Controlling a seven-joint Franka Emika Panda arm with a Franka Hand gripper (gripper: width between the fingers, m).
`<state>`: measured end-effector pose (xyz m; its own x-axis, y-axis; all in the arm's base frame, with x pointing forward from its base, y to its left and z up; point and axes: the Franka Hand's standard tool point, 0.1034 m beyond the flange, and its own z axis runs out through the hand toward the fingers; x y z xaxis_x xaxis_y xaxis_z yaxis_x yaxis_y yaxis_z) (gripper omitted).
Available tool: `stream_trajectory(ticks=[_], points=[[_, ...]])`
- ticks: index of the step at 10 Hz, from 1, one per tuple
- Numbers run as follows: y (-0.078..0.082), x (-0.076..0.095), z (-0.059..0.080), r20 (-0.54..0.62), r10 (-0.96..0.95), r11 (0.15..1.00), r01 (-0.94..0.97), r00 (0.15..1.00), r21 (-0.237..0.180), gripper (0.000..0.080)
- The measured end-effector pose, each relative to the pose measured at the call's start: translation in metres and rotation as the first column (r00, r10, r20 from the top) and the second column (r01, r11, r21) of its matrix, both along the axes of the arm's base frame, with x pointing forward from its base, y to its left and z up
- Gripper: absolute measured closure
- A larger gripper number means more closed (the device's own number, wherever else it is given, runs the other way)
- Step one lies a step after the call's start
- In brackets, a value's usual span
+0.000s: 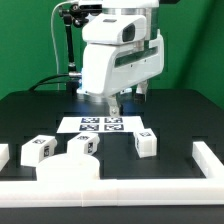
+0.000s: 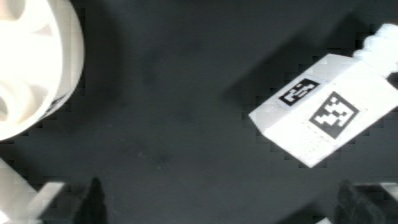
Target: Assemble stool
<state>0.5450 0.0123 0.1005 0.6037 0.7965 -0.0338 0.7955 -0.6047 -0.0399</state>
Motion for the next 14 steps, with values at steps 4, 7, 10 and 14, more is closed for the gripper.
stream_trajectory(ticks=[4,7,10,14], points=[[-0.003,0.0,-0.002,0.001,0.01,1.0,-0.01,1.0,0.009,0.015],[-0.039,0.008,-0.025,0.029,0.086,0.996,-0.087,0.996,0.008,0.015],[-0.055,0.016,-0.035,0.037,0.113,0.993,-0.114,0.993,0.009,0.015],[-0.062,0.014,-0.048,0.035,0.133,0.991,-0.133,0.991,0.011,0.015]])
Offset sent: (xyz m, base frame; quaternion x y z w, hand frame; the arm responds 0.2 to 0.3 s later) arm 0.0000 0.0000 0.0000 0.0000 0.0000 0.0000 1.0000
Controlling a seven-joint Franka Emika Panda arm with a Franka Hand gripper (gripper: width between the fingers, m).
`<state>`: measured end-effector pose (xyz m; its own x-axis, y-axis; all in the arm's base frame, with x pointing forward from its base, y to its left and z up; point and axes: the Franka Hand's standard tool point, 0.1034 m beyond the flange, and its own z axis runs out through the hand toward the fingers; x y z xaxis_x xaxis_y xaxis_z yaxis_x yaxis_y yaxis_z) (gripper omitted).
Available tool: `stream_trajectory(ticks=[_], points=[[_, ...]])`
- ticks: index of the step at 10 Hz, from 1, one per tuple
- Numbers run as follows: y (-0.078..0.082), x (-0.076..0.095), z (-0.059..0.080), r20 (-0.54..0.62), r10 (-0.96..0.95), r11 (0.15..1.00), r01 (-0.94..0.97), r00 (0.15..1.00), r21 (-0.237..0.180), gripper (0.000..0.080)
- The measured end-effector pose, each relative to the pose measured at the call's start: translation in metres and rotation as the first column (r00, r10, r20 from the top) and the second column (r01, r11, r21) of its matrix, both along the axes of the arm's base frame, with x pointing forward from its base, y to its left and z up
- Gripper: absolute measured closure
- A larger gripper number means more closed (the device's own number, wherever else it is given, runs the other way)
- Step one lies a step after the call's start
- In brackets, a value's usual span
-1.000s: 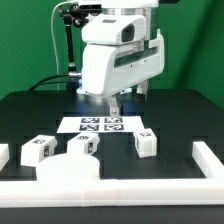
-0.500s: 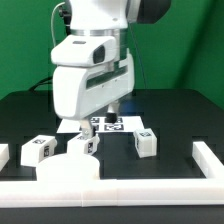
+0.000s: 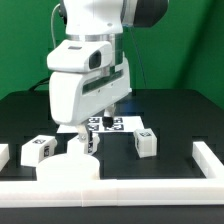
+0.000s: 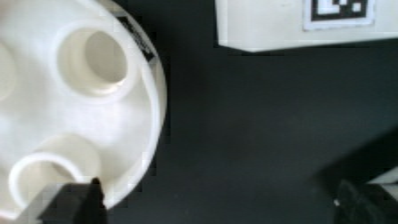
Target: Assemble stool
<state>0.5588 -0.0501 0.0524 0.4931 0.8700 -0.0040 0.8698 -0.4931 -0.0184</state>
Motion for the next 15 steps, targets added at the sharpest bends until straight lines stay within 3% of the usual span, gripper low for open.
stream_trajectory(ticks=[2,11,12,13,15], points=[[-0.004,-0.001,-0.019,0.003,-0.008,1.0,0.008,1.0,0.004,0.015],[-0.007,-0.002,-0.034,0.002,-0.008,1.0,0.008,1.0,0.008,0.015],[-0.007,-0.003,-0.034,0.002,-0.008,1.0,0.008,1.0,0.008,0.0276],[-0.007,-0.003,-0.034,0.002,-0.008,1.0,0.008,1.0,0.008,0.0276],[-0.007,-0.003,-0.035,0.001,-0.008,1.0,0.008,1.0,0.008,0.0567]])
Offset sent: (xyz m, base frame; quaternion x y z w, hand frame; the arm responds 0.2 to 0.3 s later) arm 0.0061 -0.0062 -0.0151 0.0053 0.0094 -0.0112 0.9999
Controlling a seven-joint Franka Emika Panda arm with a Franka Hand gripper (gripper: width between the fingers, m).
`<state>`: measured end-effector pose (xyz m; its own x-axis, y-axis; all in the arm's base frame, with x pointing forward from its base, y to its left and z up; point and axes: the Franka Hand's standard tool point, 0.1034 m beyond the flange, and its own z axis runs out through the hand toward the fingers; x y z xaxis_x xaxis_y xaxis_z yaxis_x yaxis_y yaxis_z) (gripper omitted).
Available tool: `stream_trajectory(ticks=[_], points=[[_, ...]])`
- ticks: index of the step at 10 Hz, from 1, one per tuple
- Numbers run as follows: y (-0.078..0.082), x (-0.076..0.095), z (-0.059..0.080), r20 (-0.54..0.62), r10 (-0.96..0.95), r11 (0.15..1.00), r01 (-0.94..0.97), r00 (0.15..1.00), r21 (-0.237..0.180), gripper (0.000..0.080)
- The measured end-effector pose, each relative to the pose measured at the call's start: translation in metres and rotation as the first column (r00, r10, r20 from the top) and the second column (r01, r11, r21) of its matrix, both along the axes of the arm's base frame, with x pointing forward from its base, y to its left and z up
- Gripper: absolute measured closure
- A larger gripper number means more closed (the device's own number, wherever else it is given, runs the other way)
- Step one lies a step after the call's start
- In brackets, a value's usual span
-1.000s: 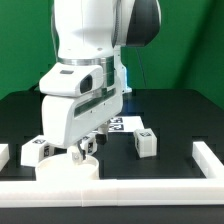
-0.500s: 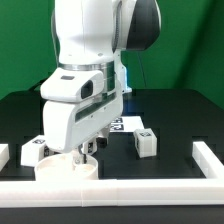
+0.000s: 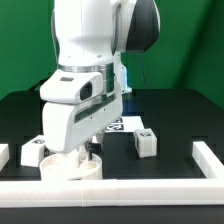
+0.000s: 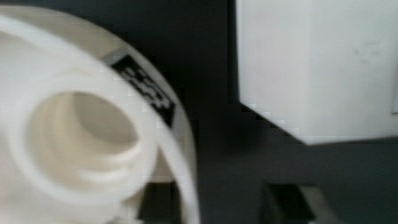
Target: Assemble stool
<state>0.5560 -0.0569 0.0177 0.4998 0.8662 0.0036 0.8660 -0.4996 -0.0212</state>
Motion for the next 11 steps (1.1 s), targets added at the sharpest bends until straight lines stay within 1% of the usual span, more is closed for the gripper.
stream_trajectory(ticks=[1,2,3,8,9,11], points=[[0.0,0.0,0.0,0.0,0.0,1.0,0.0,1.0,0.0,0.0699],[0.0,0.0,0.0,0.0,0.0,1.0,0.0,1.0,0.0,0.0699],[0.0,0.0,0.0,0.0,0.0,1.0,0.0,1.0,0.0,0.0771],[0.0,0.0,0.0,0.0,0.0,1.0,0.0,1.0,0.0,0.0771],[0.002,0.0,0.0,0.0,0.006,1.0,-0.006,1.0,-0.001,0.0771],[0.032,0.009,0.0,0.005,0.064,0.998,-0.064,0.998,0.004,0.0771]])
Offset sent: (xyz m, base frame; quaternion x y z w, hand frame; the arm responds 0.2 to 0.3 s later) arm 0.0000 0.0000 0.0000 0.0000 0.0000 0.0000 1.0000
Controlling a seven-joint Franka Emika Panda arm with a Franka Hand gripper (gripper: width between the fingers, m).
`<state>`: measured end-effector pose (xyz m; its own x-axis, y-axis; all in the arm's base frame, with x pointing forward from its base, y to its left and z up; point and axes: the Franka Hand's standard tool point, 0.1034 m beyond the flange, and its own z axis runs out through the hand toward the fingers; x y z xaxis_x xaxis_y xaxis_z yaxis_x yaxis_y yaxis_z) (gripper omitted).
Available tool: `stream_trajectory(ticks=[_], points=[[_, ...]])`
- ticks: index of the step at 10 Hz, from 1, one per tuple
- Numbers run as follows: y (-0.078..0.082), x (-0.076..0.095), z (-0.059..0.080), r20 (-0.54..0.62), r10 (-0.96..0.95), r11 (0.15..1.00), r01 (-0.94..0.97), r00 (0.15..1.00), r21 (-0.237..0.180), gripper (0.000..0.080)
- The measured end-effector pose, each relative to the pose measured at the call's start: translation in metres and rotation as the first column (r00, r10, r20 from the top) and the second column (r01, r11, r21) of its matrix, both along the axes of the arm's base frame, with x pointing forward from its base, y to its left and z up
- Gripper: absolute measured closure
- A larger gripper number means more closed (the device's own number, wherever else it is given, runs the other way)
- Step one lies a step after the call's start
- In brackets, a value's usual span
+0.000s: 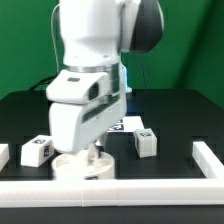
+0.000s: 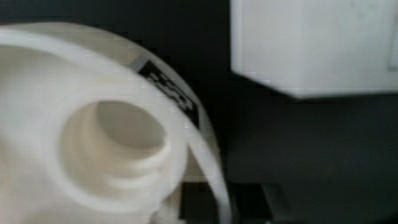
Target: Assemble stool
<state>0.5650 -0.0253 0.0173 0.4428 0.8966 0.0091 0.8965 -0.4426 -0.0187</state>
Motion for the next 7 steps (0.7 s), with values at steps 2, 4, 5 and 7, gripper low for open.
stream_trajectory(ticks=[2,4,5,7], points=[[0.034,0.008,0.001,0.009,0.022,1.0,-0.022,1.0,0.013,0.0771],[0.062,0.011,0.001,0.007,0.038,0.999,-0.038,0.999,0.026,0.0771],[0.057,0.011,0.001,0.007,0.033,0.999,-0.034,0.999,0.024,0.0771],[0.059,0.01,0.0,0.0,0.038,0.999,-0.038,0.999,0.024,0.0771]])
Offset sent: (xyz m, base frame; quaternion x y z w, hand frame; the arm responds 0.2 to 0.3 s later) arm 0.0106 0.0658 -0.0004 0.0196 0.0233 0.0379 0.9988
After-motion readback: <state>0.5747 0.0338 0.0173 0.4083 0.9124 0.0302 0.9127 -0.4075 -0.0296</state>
